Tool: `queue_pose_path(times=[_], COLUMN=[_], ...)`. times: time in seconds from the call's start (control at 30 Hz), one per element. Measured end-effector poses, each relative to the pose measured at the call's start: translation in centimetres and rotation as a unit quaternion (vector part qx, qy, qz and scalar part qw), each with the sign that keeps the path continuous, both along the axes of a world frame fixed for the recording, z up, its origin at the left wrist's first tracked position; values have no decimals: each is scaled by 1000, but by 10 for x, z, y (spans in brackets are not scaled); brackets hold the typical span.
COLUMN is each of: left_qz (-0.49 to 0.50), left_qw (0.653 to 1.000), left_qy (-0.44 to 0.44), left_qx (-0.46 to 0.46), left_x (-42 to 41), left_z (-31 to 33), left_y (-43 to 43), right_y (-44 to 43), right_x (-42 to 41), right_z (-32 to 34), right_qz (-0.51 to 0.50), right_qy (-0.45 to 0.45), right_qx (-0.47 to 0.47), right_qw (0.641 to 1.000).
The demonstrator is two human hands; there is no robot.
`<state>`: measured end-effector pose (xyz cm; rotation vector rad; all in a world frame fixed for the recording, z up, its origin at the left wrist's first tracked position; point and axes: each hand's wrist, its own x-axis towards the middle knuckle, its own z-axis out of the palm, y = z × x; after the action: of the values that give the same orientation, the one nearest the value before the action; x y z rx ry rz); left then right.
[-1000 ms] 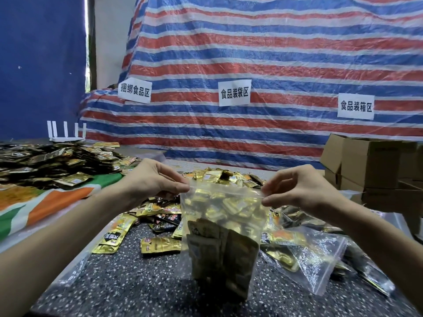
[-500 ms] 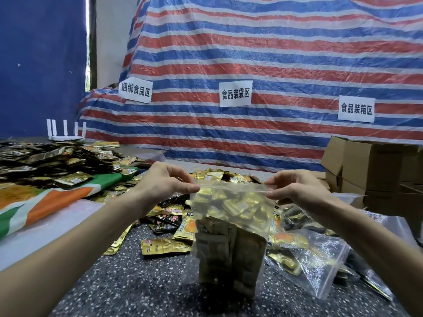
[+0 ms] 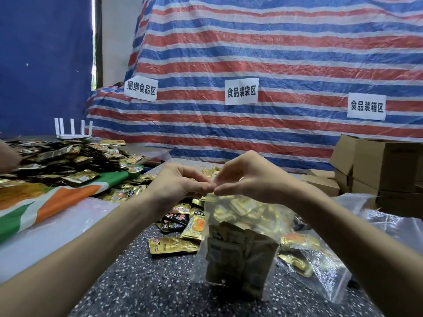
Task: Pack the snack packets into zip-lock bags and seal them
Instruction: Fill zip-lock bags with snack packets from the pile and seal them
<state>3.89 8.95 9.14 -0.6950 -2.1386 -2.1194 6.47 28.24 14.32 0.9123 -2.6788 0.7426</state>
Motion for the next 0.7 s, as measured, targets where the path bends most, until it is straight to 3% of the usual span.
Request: queue_pose_path(times=[0.13,0.53,0.7], left_qz=[-38,-38,-58], left_qw=[998,998,977], left_qy=[-40,42,146], left_qx=[20,-13,-143], left_x=[-1,-3,2], left_z=[-3,-9,-11], left_y=[-1,-3,-1], right_y=[3,-1,-3], right_x=[-1,6,6], right_z=[0,-2,-7], right_qz=[5,-23,-33], right_qy=[15,65,105], right_qx=[-17,65,72], right_qw=[1000,995,991])
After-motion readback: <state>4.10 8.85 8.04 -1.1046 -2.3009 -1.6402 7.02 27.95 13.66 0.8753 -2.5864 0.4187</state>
